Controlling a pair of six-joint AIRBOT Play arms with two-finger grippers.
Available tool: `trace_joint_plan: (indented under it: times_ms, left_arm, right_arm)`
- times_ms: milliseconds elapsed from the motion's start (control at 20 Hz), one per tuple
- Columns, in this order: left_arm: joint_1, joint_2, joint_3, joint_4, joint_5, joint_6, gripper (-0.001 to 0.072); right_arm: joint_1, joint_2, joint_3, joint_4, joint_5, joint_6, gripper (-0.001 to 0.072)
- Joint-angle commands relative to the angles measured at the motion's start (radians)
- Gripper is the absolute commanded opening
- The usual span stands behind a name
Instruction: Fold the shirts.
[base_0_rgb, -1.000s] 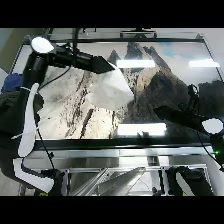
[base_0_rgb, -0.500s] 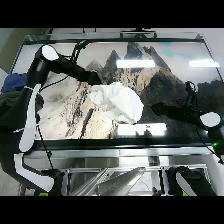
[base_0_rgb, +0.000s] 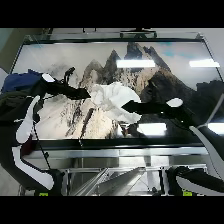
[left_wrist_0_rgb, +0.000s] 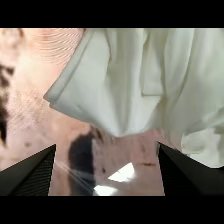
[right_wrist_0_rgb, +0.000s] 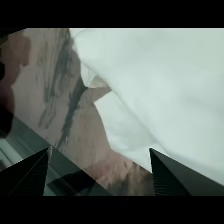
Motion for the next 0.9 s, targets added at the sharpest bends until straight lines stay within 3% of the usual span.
trace_joint_plan:
  times_ms: [0, 350, 400, 500, 550, 850]
  left_arm:
    - [-0.019, -0.068, -0.030, -0.084, 0.048, 0.064, 0.0708]
    - [-0.089, -0.095, -0.005, -0.141, 0.118, 0.106, 0.0688]
    - [-0.098, -0.095, 0.013, -0.140, 0.114, 0.106, 0.0594]
    - [-0.111, -0.095, 0.056, -0.138, 0.095, 0.107, 0.0115]
    - [-0.112, -0.095, 0.078, -0.130, 0.082, 0.107, 0.0007]
    - [-0.110, -0.095, 0.171, -0.123, -0.009, 0.106, 0.0016]
  right_arm:
    - [0.138, -0.178, 0.124, 0.089, -0.070, -0.045, 0.0703]
    - [0.149, -0.309, 0.290, 0.092, -0.108, -0.031, 0.0697]
    - [0.146, -0.303, 0.296, 0.090, -0.109, -0.034, 0.0697]
    - [0.136, -0.290, 0.300, 0.076, -0.109, -0.034, 0.0697]
    - [0.126, -0.286, 0.300, 0.056, -0.109, -0.033, 0.0696]
    - [0.034, -0.286, 0.304, -0.032, -0.109, -0.034, 0.0697]
